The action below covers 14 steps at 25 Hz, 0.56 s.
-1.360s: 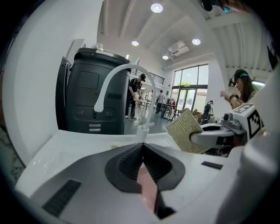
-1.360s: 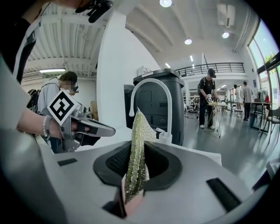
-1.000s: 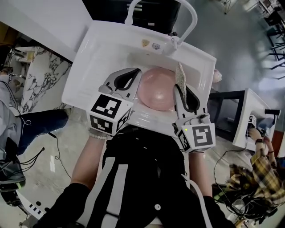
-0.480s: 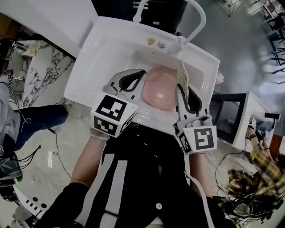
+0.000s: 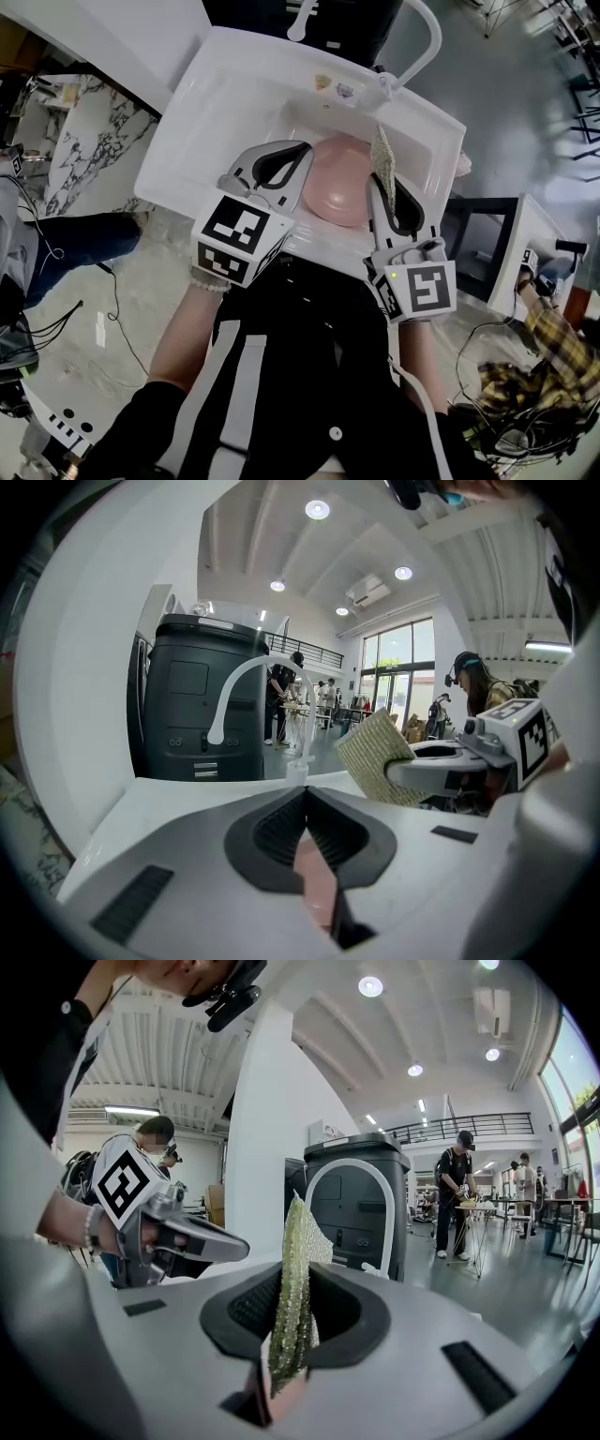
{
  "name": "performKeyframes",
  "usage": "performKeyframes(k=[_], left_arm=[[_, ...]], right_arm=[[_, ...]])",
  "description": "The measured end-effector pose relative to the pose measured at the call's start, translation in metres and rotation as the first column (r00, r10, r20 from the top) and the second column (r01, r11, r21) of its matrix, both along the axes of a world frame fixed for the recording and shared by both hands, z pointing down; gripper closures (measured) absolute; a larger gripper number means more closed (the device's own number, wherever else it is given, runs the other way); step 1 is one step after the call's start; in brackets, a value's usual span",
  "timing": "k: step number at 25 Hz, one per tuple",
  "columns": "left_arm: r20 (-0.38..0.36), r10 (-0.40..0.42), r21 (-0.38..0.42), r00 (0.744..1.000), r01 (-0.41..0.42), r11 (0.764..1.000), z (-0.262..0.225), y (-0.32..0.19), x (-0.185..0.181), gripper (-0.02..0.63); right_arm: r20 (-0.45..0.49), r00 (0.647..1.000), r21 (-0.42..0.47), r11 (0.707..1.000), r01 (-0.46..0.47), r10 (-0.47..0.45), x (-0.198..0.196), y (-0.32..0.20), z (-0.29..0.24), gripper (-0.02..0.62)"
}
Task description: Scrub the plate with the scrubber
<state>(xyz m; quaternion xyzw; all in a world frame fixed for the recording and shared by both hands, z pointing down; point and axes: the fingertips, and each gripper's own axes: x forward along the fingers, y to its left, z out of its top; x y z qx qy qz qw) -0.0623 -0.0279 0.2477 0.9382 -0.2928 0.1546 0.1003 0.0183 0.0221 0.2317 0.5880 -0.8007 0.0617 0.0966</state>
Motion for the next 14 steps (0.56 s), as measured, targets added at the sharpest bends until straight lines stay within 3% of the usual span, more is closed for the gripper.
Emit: performKeyframes(k=[14], left_arm=[[-0.007, 0.002, -0.003, 1.0, -0.002, 1.0, 0.0, 0.011, -0.003, 0.606]], right_arm=[[0.013, 1.0, -0.016, 1.0, 0.012, -0.012, -0.007, 0.012, 0.002, 0.525]])
